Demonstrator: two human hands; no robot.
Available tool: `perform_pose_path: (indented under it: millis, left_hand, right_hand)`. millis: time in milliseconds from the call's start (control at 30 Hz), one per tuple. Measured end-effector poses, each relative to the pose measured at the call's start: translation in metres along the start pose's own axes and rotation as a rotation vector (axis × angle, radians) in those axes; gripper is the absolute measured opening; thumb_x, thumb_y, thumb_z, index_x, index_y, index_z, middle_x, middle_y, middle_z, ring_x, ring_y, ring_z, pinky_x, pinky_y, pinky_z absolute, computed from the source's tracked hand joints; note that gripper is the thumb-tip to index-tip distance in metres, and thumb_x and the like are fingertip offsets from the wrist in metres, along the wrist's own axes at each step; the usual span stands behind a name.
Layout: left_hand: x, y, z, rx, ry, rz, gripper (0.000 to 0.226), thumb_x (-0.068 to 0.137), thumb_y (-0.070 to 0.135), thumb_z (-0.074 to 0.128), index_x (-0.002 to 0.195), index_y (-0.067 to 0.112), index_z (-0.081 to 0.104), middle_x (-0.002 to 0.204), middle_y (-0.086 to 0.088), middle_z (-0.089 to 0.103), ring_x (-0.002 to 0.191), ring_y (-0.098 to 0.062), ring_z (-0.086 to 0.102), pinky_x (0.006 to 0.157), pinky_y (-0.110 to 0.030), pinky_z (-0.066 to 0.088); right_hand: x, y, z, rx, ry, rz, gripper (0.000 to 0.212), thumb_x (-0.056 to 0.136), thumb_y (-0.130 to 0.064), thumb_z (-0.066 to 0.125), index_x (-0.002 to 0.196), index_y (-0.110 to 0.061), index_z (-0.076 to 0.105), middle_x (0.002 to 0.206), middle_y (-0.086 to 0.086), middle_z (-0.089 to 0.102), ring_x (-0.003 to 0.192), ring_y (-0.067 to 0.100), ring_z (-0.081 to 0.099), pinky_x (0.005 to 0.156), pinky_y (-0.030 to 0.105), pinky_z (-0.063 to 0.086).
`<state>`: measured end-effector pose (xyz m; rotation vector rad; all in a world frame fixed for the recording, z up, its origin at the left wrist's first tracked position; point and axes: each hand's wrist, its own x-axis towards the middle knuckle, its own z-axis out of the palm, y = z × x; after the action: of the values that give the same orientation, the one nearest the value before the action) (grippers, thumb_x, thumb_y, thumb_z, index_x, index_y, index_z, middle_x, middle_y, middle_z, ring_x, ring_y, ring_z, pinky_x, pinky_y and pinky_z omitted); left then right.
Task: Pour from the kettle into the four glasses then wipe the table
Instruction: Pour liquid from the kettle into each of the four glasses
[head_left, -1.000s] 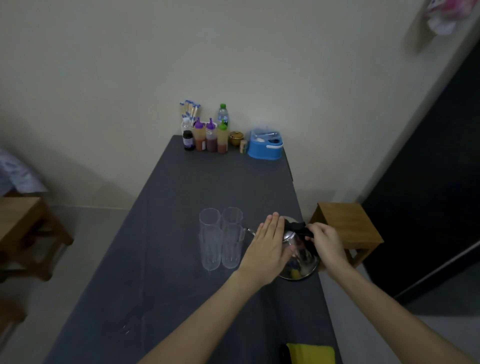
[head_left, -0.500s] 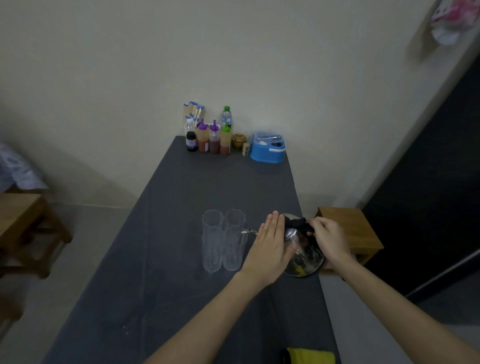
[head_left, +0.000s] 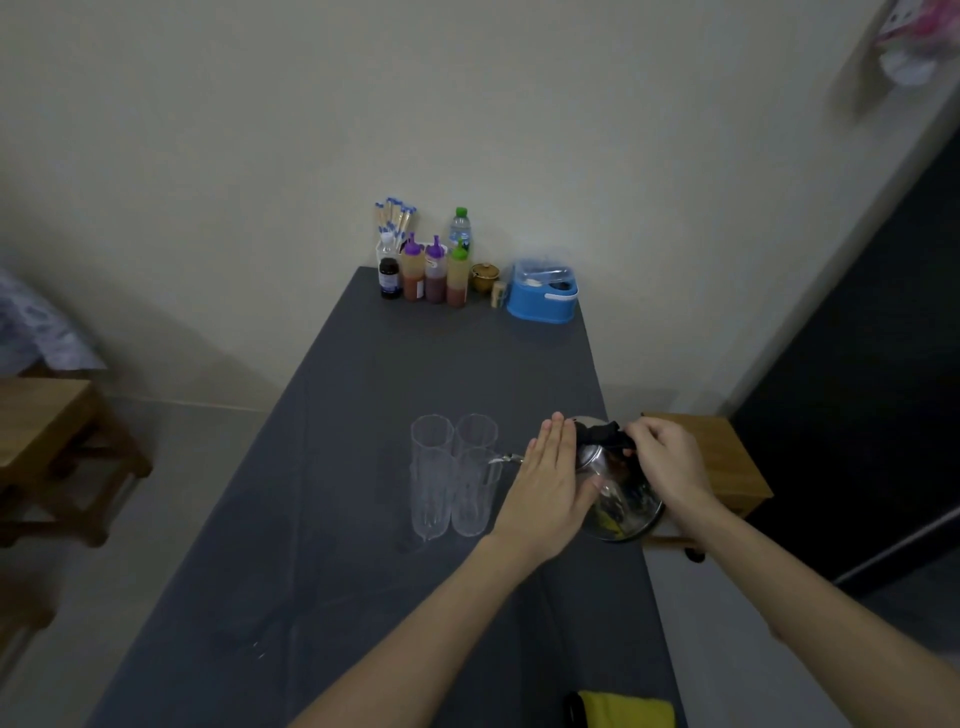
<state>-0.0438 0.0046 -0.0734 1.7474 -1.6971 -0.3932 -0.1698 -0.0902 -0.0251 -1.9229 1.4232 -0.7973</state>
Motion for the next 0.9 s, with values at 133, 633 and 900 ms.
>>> perform_pose_path:
  millis: [133,633,900]
  left_hand:
    - [0.0,0.001,-0.002,-0.004,0.004,-0.006,0.068,0.1,0.041,0.032,0.15,0.008,0.0,0.16,-0.008,-0.004,0.146,-0.016,-0.008,0.119,-0.03,-0.003]
    - [-0.005,0.002,-0.005,-0.045,0.003,-0.021,0.087,0.086,0.065,0.013,0.15,0.008,-0.004,0.16,-0.008,-0.006,0.145,-0.014,-0.01,0.118,-0.028,-0.005]
    - [-0.005,0.0,-0.008,-0.016,-0.008,-0.022,0.07,0.098,0.044,0.022,0.15,0.004,-0.003,0.159,-0.012,-0.006,0.147,-0.02,-0.008,0.119,-0.031,-0.003]
  right_hand:
    - [0.0,-0.003,-0.001,-0.005,-0.005,-0.02,0.036,0.093,-0.019,0.05,0.06,-0.008,0.059,0.056,-0.001,0.056,0.057,0.015,0.052,0.054,0.03,0.034]
    - [0.001,-0.015,-0.004,-0.071,-0.018,-0.107,0.037,0.092,-0.018,0.052,0.056,-0.015,0.058,0.055,-0.001,0.058,0.058,0.015,0.055,0.055,0.029,0.038]
    - [0.0,-0.016,-0.002,-0.114,-0.005,-0.127,0.037,0.092,-0.019,0.052,0.055,-0.018,0.057,0.055,-0.002,0.059,0.054,0.008,0.051,0.048,0.021,0.032]
